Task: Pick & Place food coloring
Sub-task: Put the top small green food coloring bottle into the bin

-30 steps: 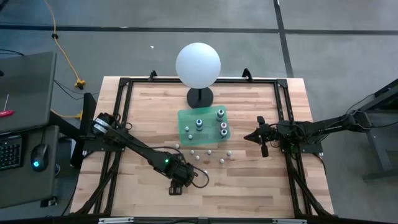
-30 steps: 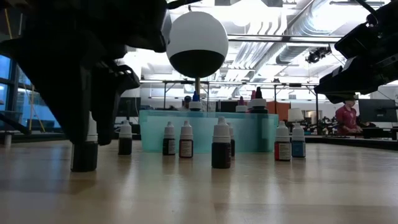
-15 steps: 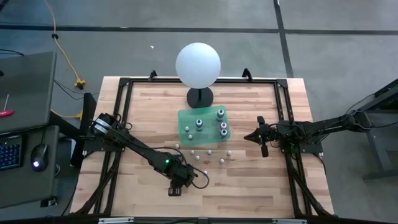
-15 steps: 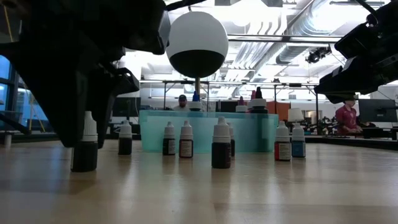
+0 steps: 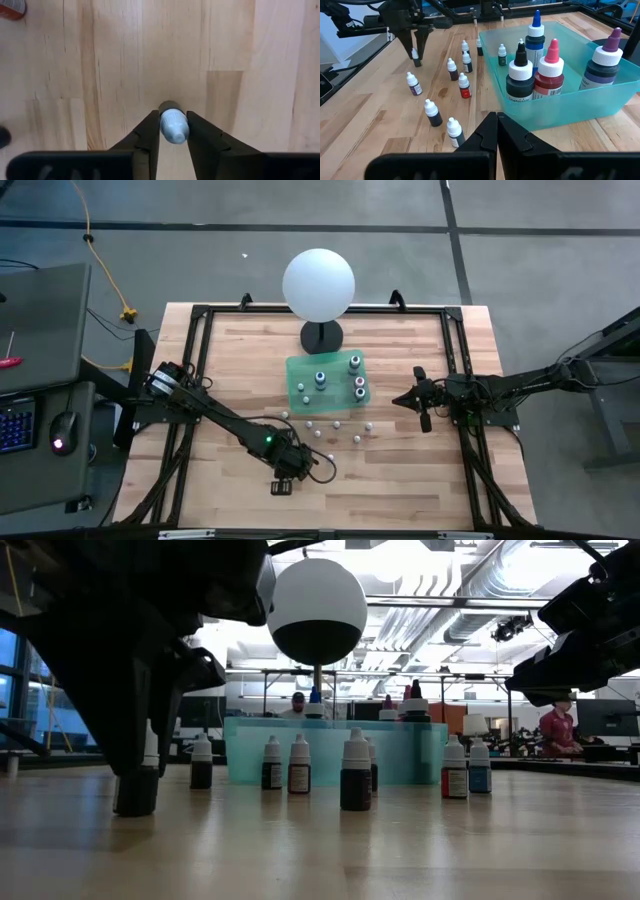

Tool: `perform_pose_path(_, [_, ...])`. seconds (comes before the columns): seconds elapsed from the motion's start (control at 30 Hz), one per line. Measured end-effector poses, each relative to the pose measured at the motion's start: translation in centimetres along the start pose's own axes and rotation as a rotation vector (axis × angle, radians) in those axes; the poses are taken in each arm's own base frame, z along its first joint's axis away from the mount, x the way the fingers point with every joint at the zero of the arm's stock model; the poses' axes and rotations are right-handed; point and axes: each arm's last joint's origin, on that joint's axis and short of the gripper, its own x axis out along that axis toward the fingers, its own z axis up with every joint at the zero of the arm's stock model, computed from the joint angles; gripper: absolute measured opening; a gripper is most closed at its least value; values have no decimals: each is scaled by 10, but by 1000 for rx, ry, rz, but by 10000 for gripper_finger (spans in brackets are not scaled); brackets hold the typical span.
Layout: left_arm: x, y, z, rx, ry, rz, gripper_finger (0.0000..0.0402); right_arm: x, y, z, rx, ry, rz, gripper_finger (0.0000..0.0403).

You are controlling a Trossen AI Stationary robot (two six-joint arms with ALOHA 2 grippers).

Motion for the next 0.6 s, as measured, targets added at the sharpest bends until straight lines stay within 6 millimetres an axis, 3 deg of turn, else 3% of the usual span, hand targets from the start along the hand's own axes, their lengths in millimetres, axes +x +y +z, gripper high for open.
perform_pose_path(0.43, [-9, 5, 1, -60, -2, 21, 63, 0, 0, 0, 0, 0, 0, 1])
perform_pose_path(0.6, [-34, 18, 14, -108, -19, 50, 62, 0, 0, 0, 0, 3, 0, 1])
